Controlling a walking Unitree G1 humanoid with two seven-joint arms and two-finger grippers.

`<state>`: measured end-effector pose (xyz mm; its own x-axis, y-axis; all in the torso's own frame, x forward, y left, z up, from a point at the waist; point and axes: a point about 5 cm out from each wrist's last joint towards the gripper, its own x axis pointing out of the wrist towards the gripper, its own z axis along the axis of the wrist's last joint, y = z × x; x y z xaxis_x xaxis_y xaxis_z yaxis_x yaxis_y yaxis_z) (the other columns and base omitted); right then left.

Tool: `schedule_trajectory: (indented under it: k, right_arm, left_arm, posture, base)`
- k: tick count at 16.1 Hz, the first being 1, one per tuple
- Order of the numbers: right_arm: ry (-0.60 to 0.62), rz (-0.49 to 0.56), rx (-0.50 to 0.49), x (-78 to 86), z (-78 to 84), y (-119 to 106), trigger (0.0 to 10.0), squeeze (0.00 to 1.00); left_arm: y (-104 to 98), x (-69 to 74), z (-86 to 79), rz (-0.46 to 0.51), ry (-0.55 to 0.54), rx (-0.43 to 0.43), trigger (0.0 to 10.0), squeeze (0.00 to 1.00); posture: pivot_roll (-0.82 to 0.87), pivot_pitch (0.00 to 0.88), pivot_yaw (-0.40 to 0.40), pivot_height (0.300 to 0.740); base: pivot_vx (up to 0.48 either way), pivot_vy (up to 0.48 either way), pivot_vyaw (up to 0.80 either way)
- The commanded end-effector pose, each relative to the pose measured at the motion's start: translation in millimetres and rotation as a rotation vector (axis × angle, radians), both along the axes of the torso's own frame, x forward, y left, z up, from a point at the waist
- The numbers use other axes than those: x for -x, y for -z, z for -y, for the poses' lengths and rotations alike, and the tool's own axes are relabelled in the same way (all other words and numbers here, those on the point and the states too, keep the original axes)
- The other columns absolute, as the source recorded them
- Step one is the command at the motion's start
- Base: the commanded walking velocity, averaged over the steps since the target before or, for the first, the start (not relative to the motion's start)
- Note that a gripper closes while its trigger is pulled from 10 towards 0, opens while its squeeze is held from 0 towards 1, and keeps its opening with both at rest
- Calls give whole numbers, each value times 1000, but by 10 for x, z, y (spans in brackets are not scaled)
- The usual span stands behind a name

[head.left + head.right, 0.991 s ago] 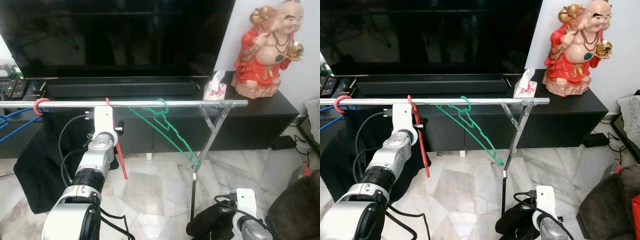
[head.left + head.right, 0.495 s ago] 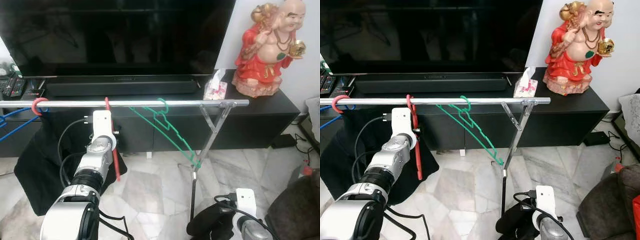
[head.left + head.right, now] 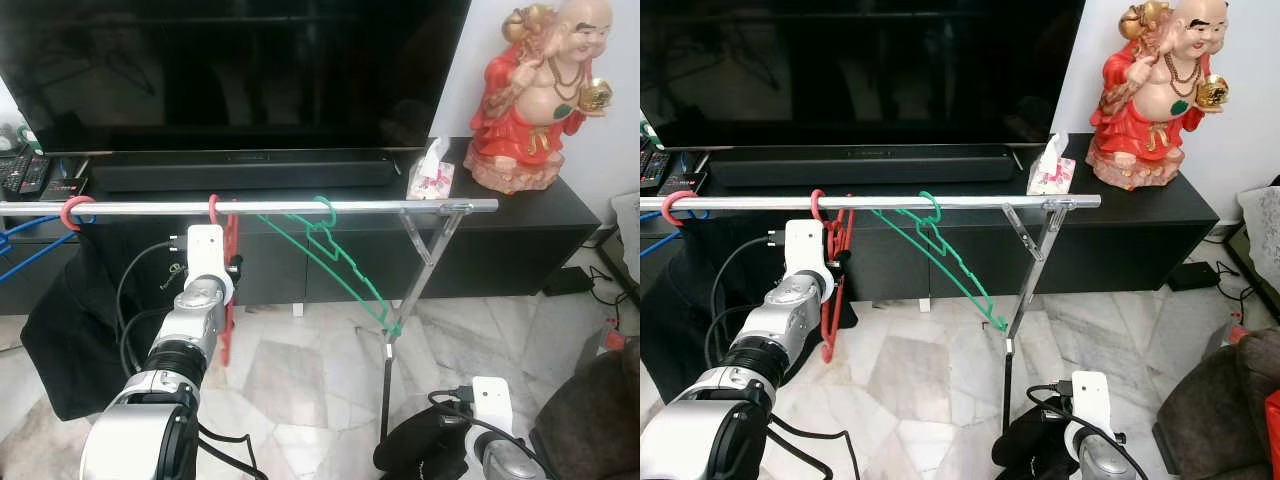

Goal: Hang hanger

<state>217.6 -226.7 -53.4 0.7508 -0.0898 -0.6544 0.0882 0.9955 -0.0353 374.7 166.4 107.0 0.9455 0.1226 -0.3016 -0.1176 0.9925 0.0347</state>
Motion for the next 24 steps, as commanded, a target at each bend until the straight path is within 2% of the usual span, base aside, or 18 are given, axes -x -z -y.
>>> schedule_trajectory:
  k: [1,22,24]
  right_arm:
    - [-2,0,11,4,33,-7,10000,0]
    - [-5,-1,6,-5,30,-11,10000,0]
    - [-5,-1,7,-3,30,-10,10000,0]
  left_arm:
    - [-51,-29,0,15,5,4,0,0]
    - [8,15,-7,30,25,-6,0,0]
    - [-16,49,-2,99,101,-65,0,0]
  posture:
    - [-98,40,-43,740]
    - [-100,38,-44,740]
    - [-101,34,-43,740]
  base:
    - [0,0,0]
    - [0,0,0]
    - [0,0,0]
